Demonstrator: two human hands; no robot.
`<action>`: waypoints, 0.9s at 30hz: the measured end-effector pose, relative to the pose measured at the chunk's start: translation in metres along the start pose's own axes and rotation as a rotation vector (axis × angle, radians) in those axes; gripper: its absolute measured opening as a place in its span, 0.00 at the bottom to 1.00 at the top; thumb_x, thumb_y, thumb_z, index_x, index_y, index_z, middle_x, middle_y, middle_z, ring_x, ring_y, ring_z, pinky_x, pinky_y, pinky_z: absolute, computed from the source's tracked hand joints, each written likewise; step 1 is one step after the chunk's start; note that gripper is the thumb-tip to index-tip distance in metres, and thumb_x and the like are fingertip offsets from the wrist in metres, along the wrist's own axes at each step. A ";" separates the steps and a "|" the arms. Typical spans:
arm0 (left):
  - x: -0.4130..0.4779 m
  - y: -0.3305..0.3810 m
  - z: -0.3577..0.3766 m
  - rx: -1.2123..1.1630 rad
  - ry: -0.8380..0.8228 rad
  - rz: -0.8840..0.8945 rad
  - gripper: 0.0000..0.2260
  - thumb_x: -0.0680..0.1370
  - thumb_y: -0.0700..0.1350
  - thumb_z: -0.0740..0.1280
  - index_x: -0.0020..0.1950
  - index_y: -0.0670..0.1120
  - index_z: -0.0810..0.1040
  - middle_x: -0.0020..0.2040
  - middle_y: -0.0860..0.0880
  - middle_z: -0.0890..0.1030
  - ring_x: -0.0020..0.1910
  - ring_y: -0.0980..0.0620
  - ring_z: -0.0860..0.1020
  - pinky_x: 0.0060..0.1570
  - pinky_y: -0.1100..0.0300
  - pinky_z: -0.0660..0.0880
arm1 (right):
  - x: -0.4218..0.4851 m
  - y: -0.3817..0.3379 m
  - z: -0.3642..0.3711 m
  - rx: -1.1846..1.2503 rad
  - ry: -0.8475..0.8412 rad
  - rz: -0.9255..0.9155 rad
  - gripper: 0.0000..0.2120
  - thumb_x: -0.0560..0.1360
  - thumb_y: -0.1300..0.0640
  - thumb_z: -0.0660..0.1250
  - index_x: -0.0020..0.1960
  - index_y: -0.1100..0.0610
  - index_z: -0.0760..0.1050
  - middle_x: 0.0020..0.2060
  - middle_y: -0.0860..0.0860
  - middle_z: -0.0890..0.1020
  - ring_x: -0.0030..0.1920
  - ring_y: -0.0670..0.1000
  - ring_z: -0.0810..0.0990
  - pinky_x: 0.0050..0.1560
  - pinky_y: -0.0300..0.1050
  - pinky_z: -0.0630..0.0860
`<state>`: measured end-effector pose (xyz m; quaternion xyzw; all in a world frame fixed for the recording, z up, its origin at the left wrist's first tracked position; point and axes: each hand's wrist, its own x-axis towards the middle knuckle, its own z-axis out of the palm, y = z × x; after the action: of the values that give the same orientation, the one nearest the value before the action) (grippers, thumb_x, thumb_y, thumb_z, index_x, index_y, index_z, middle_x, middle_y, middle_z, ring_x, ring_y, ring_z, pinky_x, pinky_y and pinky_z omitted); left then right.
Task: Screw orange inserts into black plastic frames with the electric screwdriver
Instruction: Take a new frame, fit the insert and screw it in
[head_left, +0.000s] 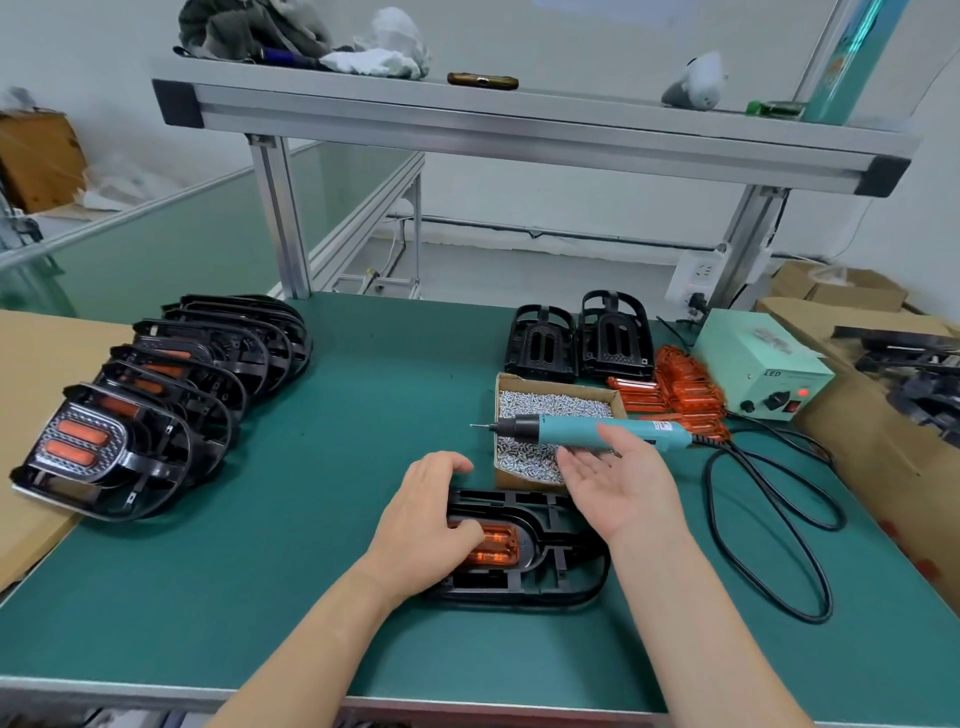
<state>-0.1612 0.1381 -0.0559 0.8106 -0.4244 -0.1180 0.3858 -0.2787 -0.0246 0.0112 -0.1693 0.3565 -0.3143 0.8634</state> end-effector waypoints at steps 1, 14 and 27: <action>0.000 0.001 0.000 -0.007 0.002 -0.003 0.23 0.72 0.42 0.67 0.65 0.54 0.66 0.61 0.59 0.69 0.62 0.60 0.67 0.59 0.63 0.65 | 0.004 0.000 0.003 0.019 0.013 0.014 0.25 0.82 0.63 0.64 0.76 0.67 0.60 0.71 0.66 0.70 0.74 0.62 0.68 0.75 0.57 0.66; -0.002 0.004 -0.002 -0.020 0.016 -0.004 0.20 0.73 0.40 0.67 0.61 0.57 0.66 0.58 0.63 0.70 0.61 0.61 0.68 0.60 0.63 0.65 | 0.027 0.002 0.011 0.129 0.071 -0.020 0.19 0.81 0.56 0.68 0.69 0.58 0.71 0.56 0.57 0.81 0.49 0.52 0.80 0.45 0.44 0.76; 0.061 0.020 -0.025 -0.084 0.098 0.101 0.10 0.78 0.44 0.69 0.56 0.56 0.81 0.58 0.60 0.78 0.62 0.56 0.72 0.64 0.60 0.65 | 0.023 -0.003 0.007 0.239 0.037 -0.129 0.13 0.74 0.54 0.77 0.52 0.56 0.75 0.32 0.51 0.78 0.27 0.47 0.78 0.29 0.41 0.79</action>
<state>-0.1231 0.0974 -0.0158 0.7760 -0.4400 -0.0762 0.4454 -0.2619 -0.0420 0.0058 -0.0821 0.3208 -0.4122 0.8488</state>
